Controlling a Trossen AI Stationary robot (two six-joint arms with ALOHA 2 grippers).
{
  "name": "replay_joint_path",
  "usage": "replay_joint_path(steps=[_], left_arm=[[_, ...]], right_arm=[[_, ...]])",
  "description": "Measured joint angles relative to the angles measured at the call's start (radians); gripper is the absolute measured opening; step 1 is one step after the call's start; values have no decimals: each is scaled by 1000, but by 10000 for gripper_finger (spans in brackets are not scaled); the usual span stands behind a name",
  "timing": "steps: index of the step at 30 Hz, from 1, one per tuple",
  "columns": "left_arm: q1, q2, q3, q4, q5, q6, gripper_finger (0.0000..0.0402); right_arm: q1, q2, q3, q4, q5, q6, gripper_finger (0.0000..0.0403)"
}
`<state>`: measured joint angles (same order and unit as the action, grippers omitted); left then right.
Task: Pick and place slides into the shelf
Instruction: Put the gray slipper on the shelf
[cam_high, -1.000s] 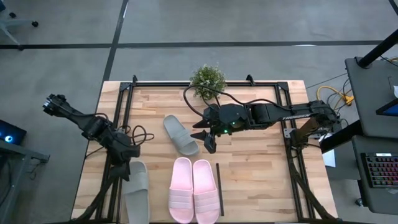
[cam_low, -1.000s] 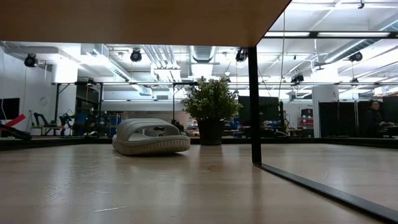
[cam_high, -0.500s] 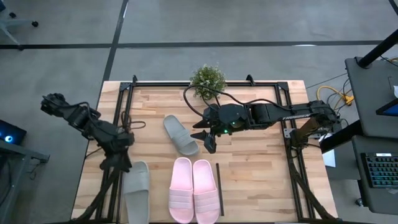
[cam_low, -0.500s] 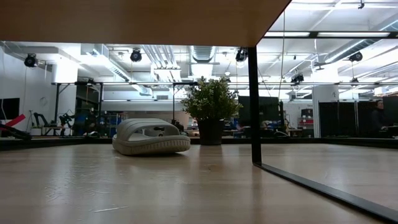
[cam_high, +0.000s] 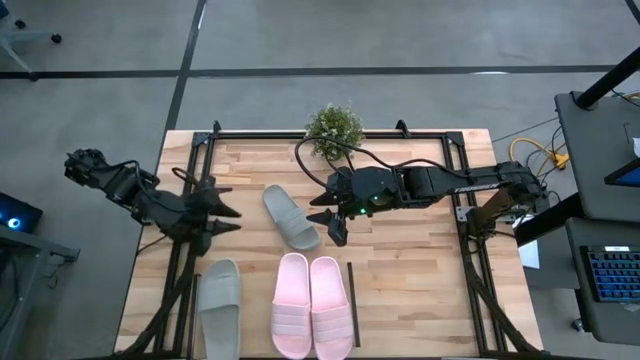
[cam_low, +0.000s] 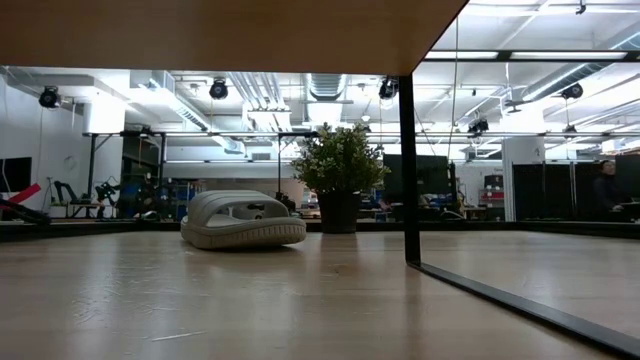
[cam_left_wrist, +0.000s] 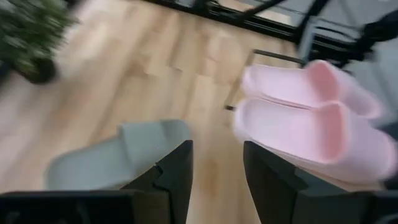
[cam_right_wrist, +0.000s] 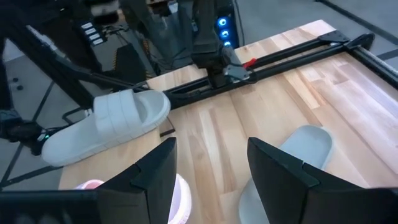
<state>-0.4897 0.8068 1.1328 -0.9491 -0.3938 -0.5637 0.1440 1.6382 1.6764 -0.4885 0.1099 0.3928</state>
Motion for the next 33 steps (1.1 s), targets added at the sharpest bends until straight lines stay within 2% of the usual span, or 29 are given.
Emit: replay_joint_path(steps=[4,8,11,17,20,23,27,30,33], left_arm=[[13,49,0,5,-92,28,125],[53,72,0,5,-105,18,125],[154,77,0,5,-80,-24,125],[429,88,43,16,221,143,125],[555,128,86,40,309,247,125],[703,202,142,39,437,304,125],[899,323,185,31,696,336,125],[1012,411,190,-17,791,356,125],[1103,481,187,-62,979,395,125]], right_arm=[[0,-8,0,8,90,12,187],[-3,-22,0,46,128,10,187],[-7,-27,0,59,128,9,187],[-15,-43,0,61,138,-3,187],[-20,-43,0,57,138,-18,187],[-25,-45,0,56,138,-35,187],[-35,-52,0,43,136,-53,187],[-39,-73,0,10,135,-49,187],[-40,-110,0,-57,136,-41,187]])
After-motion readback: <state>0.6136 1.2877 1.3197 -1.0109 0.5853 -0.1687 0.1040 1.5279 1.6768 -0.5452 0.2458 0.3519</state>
